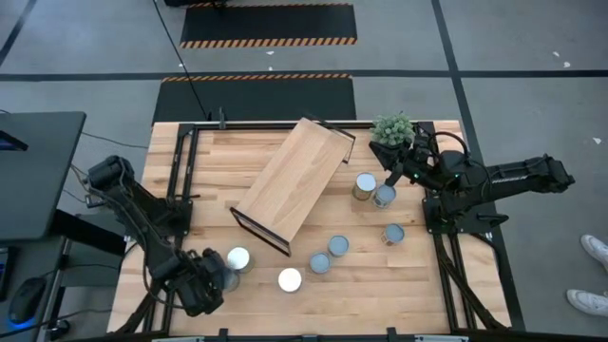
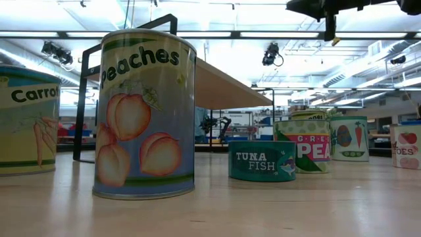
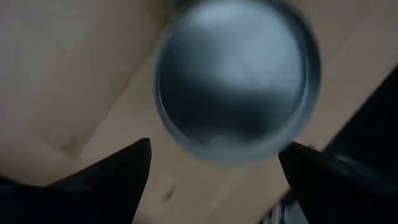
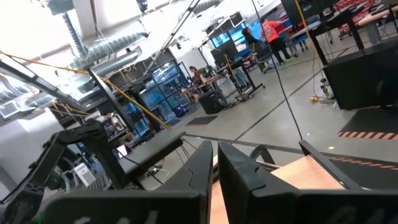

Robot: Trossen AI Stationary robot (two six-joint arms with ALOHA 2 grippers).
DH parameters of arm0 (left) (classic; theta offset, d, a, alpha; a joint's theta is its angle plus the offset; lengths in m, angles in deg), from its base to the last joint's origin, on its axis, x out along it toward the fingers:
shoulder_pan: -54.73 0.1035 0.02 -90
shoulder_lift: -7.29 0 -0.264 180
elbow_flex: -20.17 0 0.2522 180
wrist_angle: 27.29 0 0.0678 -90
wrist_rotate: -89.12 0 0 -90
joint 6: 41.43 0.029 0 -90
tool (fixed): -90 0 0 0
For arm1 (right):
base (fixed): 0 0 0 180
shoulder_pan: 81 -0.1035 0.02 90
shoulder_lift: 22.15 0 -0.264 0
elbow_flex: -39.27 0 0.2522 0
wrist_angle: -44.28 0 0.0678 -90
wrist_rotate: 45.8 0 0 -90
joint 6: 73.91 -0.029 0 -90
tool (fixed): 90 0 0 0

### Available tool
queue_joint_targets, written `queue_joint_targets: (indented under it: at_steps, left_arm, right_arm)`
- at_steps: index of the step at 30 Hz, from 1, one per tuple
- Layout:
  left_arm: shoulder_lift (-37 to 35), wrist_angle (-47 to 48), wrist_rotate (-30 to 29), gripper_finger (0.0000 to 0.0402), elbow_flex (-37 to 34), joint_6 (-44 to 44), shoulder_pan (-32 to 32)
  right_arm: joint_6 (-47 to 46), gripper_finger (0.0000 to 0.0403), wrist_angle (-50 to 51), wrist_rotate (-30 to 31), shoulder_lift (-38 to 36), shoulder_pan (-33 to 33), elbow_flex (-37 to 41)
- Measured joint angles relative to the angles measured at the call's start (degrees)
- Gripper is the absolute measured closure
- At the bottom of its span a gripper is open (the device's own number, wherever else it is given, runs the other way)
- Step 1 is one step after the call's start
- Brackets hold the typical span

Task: Pick and place cans onto a shelf
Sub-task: Put the canned peas on the shelf

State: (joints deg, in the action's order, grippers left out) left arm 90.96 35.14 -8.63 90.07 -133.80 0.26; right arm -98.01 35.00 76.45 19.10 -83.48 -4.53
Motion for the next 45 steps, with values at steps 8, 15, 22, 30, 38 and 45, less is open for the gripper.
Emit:
queue_joint_targets:
  at_steps: [8,15,22,30,38,45]
  left_arm:
    - [2.3,-0.1,-6.0,0.0044,0.1,1.0,0.0]
    - [5.0,-3.7,-9.0,0.0044,0.0,-4.2,0.3]
    - [5.2,-4.0,-9.1,0.0044,0.0,-9.8,0.5]
    - [5.2,-2.9,-9.5,0.0044,0.0,-9.1,0.7]
    - [5.2,-2.9,-13.1,0.0073,0.0,-3.5,0.7]
    - [5.1,-2.9,-13.1,0.0089,0.0,-1.0,-0.2]
  right_arm:
    - [-1.2,0.0371,0.0,0.0,0.0,0.0,0.0]
    - [-2.8,0.0371,0.1,-0.5,0.0,0.1,0.0]
    - [-3.0,0.0371,0.1,-0.5,0.0,0.1,0.0]
    - [-3.2,0.0371,0.1,-0.5,0.0,0.1,0.0]
    - [-3.2,0.0371,0.1,-0.7,0.0,0.1,0.0]
    - [-3.2,0.0371,0.4,-0.9,0.0,0.1,0.0]
